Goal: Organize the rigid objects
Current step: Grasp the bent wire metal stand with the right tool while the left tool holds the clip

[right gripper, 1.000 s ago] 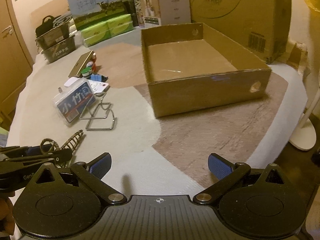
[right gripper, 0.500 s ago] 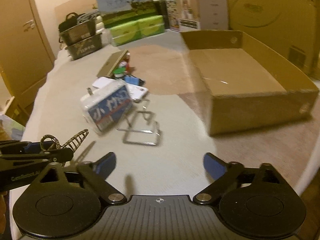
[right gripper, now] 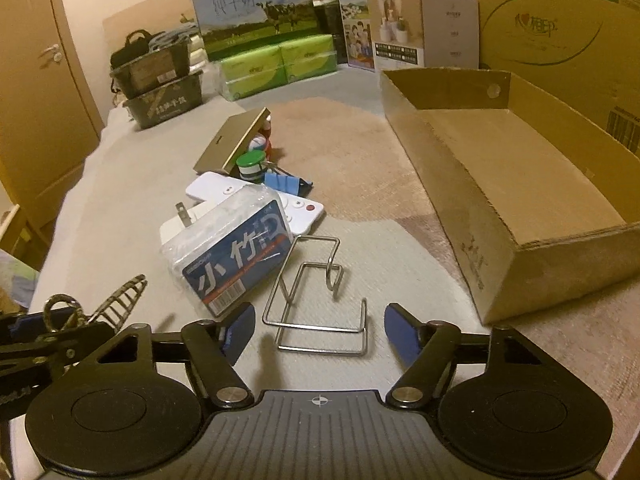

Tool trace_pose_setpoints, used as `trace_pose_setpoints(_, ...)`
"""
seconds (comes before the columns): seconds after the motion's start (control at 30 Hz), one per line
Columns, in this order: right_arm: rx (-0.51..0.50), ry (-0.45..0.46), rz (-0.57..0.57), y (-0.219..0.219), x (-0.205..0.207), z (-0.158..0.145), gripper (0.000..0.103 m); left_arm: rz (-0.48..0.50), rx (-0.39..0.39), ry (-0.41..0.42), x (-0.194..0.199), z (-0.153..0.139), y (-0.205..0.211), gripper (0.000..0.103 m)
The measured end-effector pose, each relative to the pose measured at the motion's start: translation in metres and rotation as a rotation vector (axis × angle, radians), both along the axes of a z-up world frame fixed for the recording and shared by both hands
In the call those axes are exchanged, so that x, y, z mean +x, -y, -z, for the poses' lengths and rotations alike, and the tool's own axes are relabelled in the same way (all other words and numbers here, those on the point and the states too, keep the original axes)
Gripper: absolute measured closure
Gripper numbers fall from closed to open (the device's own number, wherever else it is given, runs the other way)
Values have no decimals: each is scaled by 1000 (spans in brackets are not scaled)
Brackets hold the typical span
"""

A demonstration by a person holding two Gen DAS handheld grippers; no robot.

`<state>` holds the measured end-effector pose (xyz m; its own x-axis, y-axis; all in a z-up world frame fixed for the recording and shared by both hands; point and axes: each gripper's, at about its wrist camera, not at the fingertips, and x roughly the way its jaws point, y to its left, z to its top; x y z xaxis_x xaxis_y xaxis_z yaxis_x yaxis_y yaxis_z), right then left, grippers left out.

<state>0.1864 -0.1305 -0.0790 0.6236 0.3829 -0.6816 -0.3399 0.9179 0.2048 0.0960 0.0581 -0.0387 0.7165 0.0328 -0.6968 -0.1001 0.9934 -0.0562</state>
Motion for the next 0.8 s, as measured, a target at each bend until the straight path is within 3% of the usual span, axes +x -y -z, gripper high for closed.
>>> trace_pose_setpoints(0.27, -25, -1, 11, -9, 6, 1, 49, -3, -12, 10, 0, -3, -3, 67)
trace_pose_setpoints(0.8, -22, 59, 19, 8, -23, -29, 49, 28, -20, 61, -11, -33, 10, 67)
